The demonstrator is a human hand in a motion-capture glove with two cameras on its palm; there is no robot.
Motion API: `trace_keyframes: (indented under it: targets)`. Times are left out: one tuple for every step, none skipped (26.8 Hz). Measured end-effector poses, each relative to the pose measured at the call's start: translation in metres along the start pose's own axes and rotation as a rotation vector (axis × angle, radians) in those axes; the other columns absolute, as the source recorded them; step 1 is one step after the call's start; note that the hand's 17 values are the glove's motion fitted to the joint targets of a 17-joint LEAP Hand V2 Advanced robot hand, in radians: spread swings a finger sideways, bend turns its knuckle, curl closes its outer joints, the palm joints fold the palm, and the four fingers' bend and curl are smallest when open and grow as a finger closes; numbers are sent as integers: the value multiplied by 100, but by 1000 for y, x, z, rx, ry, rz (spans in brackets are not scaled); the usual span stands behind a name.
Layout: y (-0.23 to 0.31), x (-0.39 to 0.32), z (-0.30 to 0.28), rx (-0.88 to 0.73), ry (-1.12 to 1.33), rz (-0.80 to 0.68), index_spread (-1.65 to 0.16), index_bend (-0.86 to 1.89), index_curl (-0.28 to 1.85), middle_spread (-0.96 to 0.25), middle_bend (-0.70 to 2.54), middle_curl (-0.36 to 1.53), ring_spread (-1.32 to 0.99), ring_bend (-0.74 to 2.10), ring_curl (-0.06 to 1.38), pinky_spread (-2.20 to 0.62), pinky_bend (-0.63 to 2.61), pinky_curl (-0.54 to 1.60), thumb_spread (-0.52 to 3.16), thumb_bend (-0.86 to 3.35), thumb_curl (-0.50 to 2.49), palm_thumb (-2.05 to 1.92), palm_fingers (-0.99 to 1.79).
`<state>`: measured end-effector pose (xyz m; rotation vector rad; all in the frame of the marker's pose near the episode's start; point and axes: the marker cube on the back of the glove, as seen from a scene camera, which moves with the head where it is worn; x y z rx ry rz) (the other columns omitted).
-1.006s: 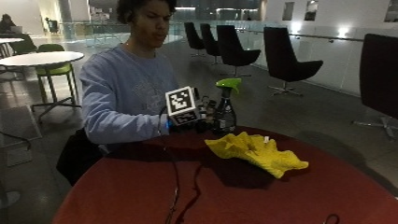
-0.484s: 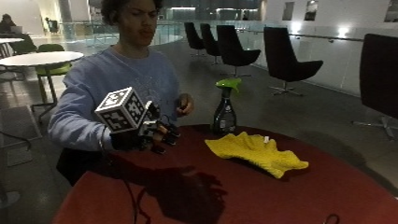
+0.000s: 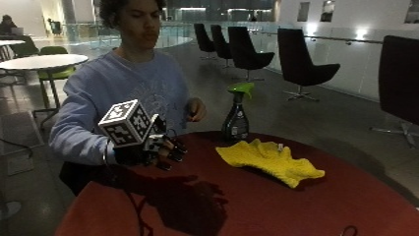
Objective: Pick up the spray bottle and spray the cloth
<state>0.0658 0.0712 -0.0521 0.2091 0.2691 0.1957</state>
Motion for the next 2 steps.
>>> trace_keyframes:
  targets:
    - [0, 0, 0, -2, -1, 0, -33, 21, 38, -3, 14, 30, 1, 28, 34, 26, 34, 36, 118, -1, 42, 80, 57]
    - [0, 0, 1, -2, -2, -1, -33, 21, 39, -3, 14, 30, 1, 28, 34, 26, 34, 36, 118, -1, 42, 80, 57]
